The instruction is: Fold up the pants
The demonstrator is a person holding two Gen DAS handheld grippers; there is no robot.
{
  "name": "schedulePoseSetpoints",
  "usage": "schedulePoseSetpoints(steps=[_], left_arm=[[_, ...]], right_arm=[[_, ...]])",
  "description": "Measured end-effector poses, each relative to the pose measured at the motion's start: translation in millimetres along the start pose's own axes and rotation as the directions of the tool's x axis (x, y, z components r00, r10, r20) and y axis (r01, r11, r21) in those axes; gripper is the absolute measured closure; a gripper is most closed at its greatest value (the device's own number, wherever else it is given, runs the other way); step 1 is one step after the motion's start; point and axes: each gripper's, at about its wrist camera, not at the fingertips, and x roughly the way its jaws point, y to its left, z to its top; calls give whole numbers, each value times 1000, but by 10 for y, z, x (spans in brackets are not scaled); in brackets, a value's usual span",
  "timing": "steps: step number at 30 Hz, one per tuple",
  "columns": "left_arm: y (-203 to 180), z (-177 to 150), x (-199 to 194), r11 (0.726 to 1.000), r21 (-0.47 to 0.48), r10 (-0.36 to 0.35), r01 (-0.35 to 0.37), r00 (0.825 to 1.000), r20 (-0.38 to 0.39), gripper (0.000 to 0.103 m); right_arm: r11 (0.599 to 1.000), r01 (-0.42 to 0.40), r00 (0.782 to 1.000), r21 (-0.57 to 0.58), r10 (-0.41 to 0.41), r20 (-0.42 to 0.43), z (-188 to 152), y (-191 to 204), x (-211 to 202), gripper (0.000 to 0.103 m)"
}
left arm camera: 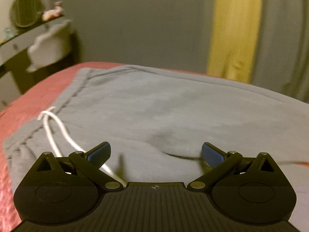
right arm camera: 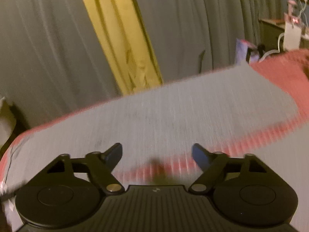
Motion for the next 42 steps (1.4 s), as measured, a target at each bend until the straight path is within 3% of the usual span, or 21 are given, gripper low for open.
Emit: schedulePoseSetpoints(steps=[1, 2, 5, 9, 12, 16, 17, 19, 21, 22, 24, 25, 26, 28, 32, 34, 36, 38, 40, 42], left_arm=[[66, 13, 67, 999, -30, 16, -15, 1000, 7, 0], [118, 22, 114, 998, -64, 18, -17, 1000, 20, 0], [215, 17, 241, 990, -141, -5, 13, 998, 58, 0], [173, -14, 361, 994, -113, -2, 13, 995, 97, 0], [183, -31, 424, 992, -121, -25, 39, 993, 115, 0], [232, -42, 531, 987, -151, -43, 60, 993, 114, 0], [231, -47, 539, 986, -153, -45, 62, 993, 111, 0], [239, -46, 563, 986, -157, -47, 63, 993, 105, 0], [243, -44, 568, 985, -160, -49, 66, 993, 104, 0], [247, -40, 575, 985, -160, -49, 66, 993, 105, 0], [256, -34, 588, 984, -162, -53, 68, 994, 95, 0], [267, -30, 591, 983, -165, -60, 74, 994, 92, 0], [284, -29, 592, 982, -169, -65, 80, 994, 92, 0], [319, -10, 608, 979, -184, -80, 94, 994, 80, 0], [393, 34, 650, 967, -225, -117, 123, 992, 39, 0], [432, 57, 635, 960, -243, -131, 136, 991, 38, 0], [475, 62, 611, 955, -265, -126, 132, 991, 40, 0], [517, 68, 576, 953, -280, -111, 119, 993, 46, 0], [553, 73, 560, 948, -292, -118, 126, 992, 43, 0], [560, 63, 554, 945, -300, -128, 131, 991, 29, 0]], right_arm=[[1000, 7, 1000, 14, -7, 2, 196, 27, 182, 50], [999, 18, 1000, 32, -18, -7, 349, 49, 356, 57], [991, 66, 997, 114, -61, -44, 704, 69, 885, 58], [956, 117, 991, 269, -96, -90, 1085, 52, 1463, 58], [930, 210, 974, 301, -172, -147, 1228, 100, 1834, 58], [881, 359, 922, 308, -285, -261, 1344, 112, 2276, 50], [866, 372, 917, 334, -288, -275, 1358, 87, 2351, 40], [857, 352, 930, 377, -275, -245, 1389, 72, 2376, 21], [855, 395, 913, 335, -325, -246, 1404, 128, 2430, 20], [853, 442, 888, 276, -372, -270, 1375, 170, 2493, 23], [852, 495, 856, 168, -445, -264, 1306, 250, 2571, 42], [847, 521, 840, 104, -486, -241, 1261, 304, 2577, 57], [852, 519, 841, 64, -496, -218, 1219, 338, 2549, 71], [874, 476, 869, 98, -450, -203, 1211, 313, 2418, 96], [927, 341, 939, 159, -330, -94, 1155, 268, 1798, 99], [946, 257, 966, 200, -257, -25, 939, 251, 1339, 99], [954, 218, 973, 204, -228, 25, 577, 277, 845, 100], [952, 229, 968, 202, -245, 60, 141, 305, 390, 103], [936, 301, 948, 181, -314, 50, -346, 226, 50, 103], [928, 316, 947, 199, -320, -9, -678, 55, -55, 103]])
